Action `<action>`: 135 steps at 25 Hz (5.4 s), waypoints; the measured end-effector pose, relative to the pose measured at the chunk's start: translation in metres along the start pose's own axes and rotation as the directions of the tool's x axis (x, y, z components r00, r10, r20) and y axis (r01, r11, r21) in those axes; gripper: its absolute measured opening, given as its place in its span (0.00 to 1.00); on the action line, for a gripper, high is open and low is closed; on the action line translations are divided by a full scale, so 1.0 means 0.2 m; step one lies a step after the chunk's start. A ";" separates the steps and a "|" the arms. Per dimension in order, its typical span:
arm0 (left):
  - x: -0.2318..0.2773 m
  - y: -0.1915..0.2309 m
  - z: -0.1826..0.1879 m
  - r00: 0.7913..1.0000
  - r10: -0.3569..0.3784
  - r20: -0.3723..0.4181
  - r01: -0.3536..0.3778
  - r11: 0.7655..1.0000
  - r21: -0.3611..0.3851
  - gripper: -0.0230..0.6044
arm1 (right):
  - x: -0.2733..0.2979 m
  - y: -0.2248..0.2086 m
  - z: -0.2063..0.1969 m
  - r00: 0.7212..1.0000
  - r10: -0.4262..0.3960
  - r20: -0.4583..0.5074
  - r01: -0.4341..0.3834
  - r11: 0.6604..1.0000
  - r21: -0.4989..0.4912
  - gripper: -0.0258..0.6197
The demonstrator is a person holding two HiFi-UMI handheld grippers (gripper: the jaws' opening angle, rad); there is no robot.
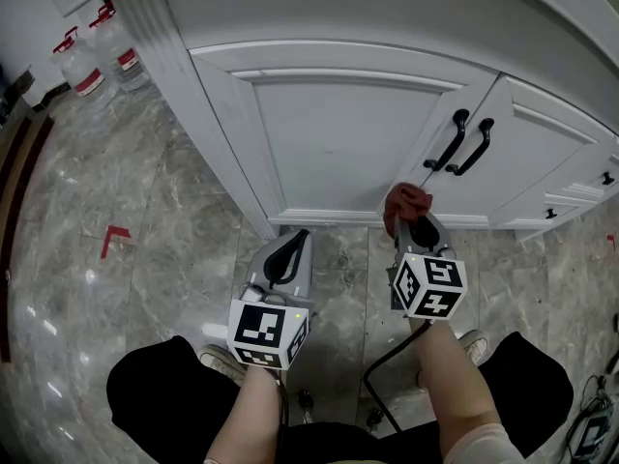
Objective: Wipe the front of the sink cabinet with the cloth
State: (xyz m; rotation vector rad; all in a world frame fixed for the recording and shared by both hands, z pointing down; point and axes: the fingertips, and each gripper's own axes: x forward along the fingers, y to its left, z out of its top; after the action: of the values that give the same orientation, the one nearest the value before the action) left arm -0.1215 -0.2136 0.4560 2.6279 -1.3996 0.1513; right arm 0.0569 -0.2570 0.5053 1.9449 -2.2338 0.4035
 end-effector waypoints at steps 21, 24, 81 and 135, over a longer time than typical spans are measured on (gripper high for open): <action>-0.36 0.56 -0.24 0.968 0.223 -0.111 -0.227 0.974 -0.024 0.04 | 0.41 1.19 -0.52 0.886 0.426 -0.181 -0.444 0.893 -0.070 0.18; -0.38 0.58 -0.28 0.965 0.233 -0.124 -0.239 0.970 -0.037 0.04 | 0.48 1.19 -0.58 0.890 0.411 -0.197 -0.428 0.902 -0.053 0.18; 0.07 -0.81 0.53 0.986 0.009 0.166 -0.025 0.995 0.093 0.04 | -0.62 -0.17 1.13 0.887 0.296 0.353 -0.256 0.954 -0.156 0.18; 0.22 -1.07 0.39 0.992 -0.022 0.127 0.013 0.998 0.069 0.04 | -0.52 -0.43 0.90 0.930 0.305 0.206 -0.304 0.952 -0.039 0.18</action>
State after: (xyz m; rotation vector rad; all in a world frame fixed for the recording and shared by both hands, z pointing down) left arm 0.0820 -0.1470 0.3667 2.7487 -1.4342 0.0289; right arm 0.1679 -0.2231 0.3136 1.7077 -2.6800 0.2337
